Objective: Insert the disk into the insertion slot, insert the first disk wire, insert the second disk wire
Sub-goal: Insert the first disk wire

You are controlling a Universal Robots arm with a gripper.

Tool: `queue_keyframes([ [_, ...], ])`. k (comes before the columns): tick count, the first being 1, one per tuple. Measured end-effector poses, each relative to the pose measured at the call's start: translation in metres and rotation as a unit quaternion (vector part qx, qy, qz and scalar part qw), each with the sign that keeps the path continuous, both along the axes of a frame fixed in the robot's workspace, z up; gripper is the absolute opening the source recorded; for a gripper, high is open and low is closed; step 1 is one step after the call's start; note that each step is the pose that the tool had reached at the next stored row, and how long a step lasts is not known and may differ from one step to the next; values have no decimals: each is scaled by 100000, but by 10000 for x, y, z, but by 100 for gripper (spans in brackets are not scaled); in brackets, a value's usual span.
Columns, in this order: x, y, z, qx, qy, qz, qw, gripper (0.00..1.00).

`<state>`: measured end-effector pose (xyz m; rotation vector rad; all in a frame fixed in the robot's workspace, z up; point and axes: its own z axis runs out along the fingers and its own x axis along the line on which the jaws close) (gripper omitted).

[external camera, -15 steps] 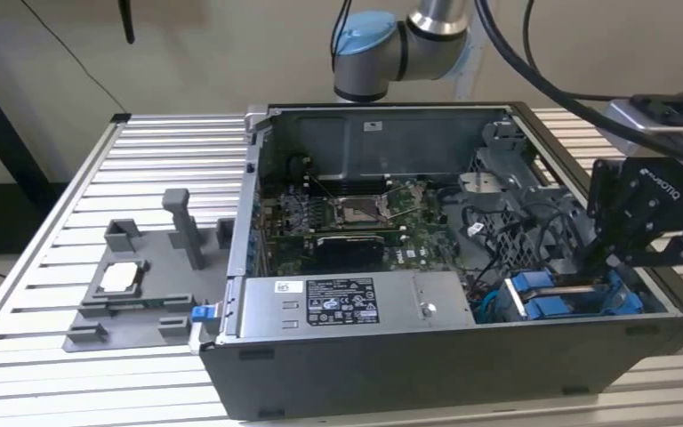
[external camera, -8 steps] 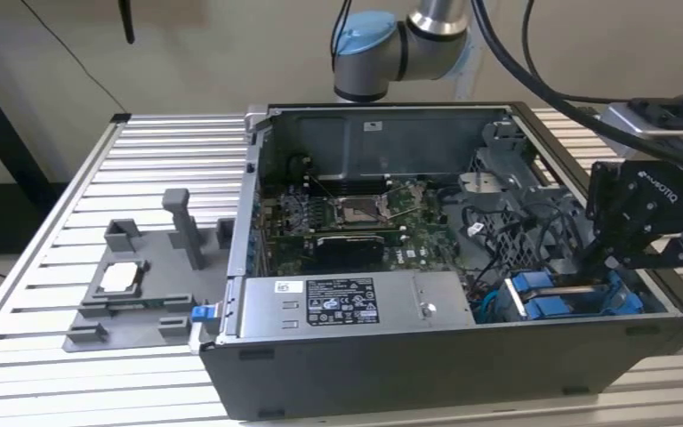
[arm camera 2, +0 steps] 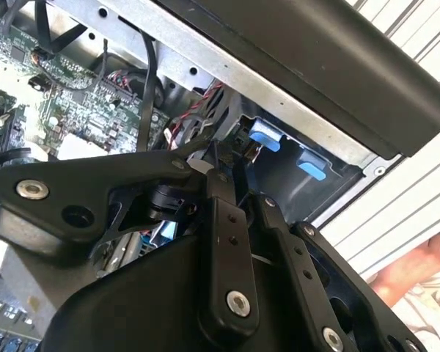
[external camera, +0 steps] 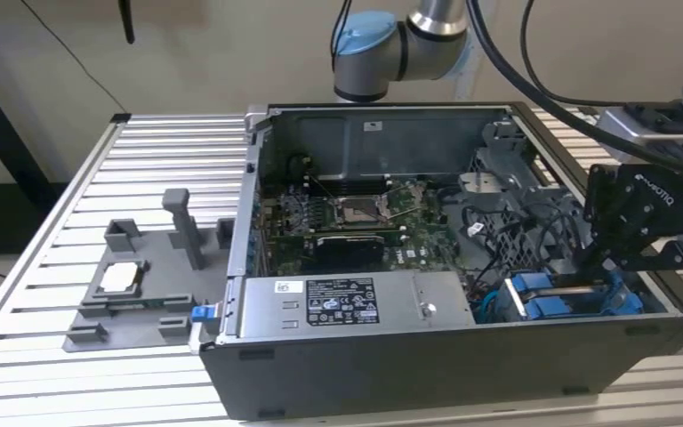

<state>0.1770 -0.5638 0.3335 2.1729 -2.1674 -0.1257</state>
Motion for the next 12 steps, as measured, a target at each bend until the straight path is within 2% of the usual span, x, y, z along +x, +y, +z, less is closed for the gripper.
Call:
queue_keyframes([
  [5,-1,0,-3,23,8,4,100000,20],
  [6,-1,0,-3,25,6,7,100000,27],
  [7,-1,0,-2,22,4,8,100000,27],
  [12,-1,1,79,14,3,8,100000,27],
])
